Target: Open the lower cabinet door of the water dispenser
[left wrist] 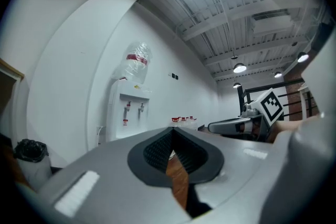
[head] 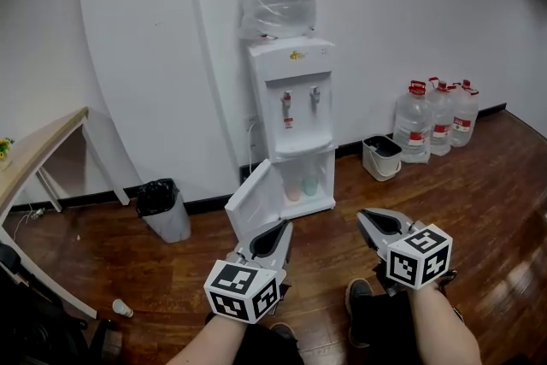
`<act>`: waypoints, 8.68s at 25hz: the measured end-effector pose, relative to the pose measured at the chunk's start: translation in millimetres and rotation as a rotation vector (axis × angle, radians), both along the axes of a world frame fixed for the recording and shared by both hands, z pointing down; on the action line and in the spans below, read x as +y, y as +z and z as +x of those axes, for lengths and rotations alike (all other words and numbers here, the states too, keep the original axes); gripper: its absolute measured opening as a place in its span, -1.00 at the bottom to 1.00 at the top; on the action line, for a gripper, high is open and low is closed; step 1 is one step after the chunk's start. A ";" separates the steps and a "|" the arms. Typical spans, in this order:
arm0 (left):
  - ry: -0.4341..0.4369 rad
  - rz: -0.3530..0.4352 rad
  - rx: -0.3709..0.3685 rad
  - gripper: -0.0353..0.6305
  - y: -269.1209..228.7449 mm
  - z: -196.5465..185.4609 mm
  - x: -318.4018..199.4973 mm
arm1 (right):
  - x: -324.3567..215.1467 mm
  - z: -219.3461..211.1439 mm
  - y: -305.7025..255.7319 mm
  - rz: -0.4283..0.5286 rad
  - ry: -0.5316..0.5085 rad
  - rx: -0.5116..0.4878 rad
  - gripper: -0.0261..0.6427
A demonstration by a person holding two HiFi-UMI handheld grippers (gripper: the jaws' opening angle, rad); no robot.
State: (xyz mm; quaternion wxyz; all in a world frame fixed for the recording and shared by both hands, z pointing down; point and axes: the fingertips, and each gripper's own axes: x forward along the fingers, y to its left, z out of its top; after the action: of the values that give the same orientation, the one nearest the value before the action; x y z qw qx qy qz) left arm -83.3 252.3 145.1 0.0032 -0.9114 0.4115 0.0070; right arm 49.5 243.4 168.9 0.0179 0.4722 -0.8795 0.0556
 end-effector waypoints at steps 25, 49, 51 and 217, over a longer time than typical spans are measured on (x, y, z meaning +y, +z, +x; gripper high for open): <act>-0.019 -0.001 -0.106 -0.84 43.5 -26.1 -197.6 | -204.4 -28.5 24.9 -0.093 -0.054 -0.018 -0.92; 0.074 -0.012 0.037 -0.84 30.0 -21.6 -297.6 | -339.0 -56.7 36.3 -0.062 -0.168 -0.038 -0.92; 0.066 -0.014 0.018 -0.84 33.4 -26.2 -308.9 | -346.4 -62.5 32.1 -0.038 -0.182 -0.026 -0.92; -0.216 -0.487 -0.237 -0.72 445.6 19.5 -517.6 | -628.6 -35.0 518.8 -0.312 0.077 0.251 0.14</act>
State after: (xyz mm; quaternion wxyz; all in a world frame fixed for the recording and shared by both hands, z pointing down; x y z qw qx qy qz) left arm -63.9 -265.3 590.7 -0.1671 -0.8306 0.4926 -0.1989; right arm 14.5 -385.3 687.7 0.1983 0.5001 -0.8325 0.1327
